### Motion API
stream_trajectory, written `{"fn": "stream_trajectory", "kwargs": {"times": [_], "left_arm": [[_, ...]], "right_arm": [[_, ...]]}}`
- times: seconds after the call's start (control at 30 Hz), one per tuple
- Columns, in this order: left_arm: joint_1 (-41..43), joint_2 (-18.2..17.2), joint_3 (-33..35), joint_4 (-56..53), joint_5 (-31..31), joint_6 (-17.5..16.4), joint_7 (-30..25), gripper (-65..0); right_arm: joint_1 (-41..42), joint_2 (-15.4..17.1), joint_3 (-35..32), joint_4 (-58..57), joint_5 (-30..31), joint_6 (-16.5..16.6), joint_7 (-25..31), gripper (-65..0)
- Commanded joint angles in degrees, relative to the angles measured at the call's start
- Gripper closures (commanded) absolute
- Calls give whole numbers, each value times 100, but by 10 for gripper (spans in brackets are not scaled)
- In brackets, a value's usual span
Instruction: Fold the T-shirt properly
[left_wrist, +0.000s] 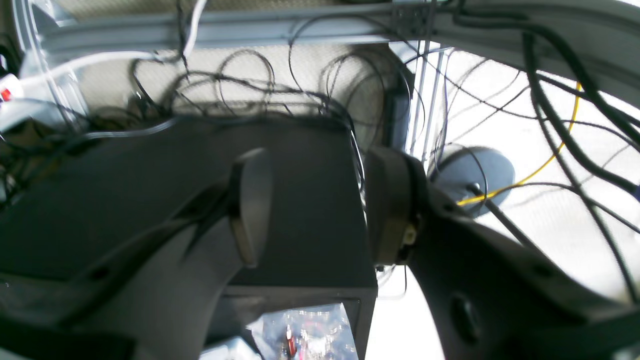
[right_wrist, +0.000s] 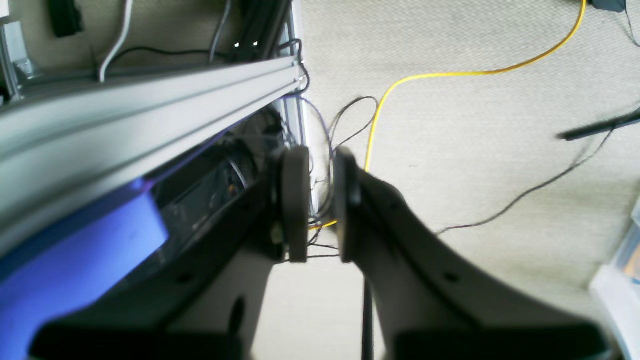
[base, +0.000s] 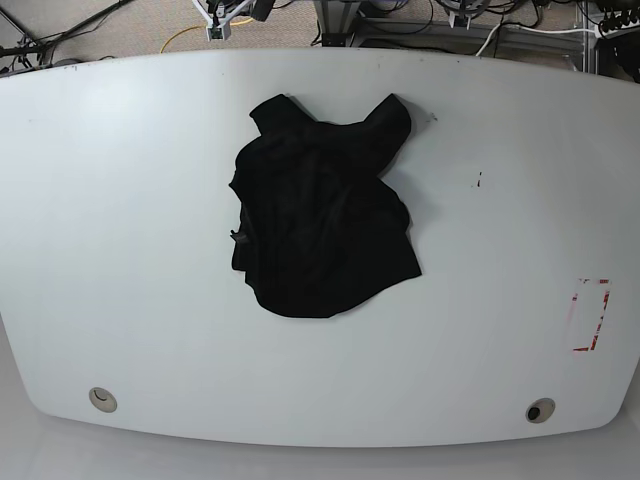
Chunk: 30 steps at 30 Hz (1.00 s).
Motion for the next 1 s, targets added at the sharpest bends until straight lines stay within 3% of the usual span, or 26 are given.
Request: {"fn": "stream_trajectory", "kwargs": {"times": [0.0,0.17,0.37,0.5,0.63,0.97], "left_arm": [[338,-54,-14,625,-8,3,-46,-275],[1032,-54,-14,1671,-8,12,-46,-275],[2140,-28,-533,3333,-8,-14,-55,-279],[2870,-36,-541,4423,-61,-14,-64,-279],[3520,-80,-550,5346,-641,-14,-64,-279],[4470,-819,-550,6885,-1784,3,-46,-279]], "right_arm": [[-328,-21,6,652,61,33,-108,-79],[-1102,-91,6,1795,280,42,-187,-79],[-2130,-12,6,3430,1045,68,-873,-79],[-2825,-12,6,4283,1344,68,-934,-79],[-3484,-30,6,5092,1423,68,-934,-79],[-4680,-65,103,6815,1423,68,-925,-79]]}}
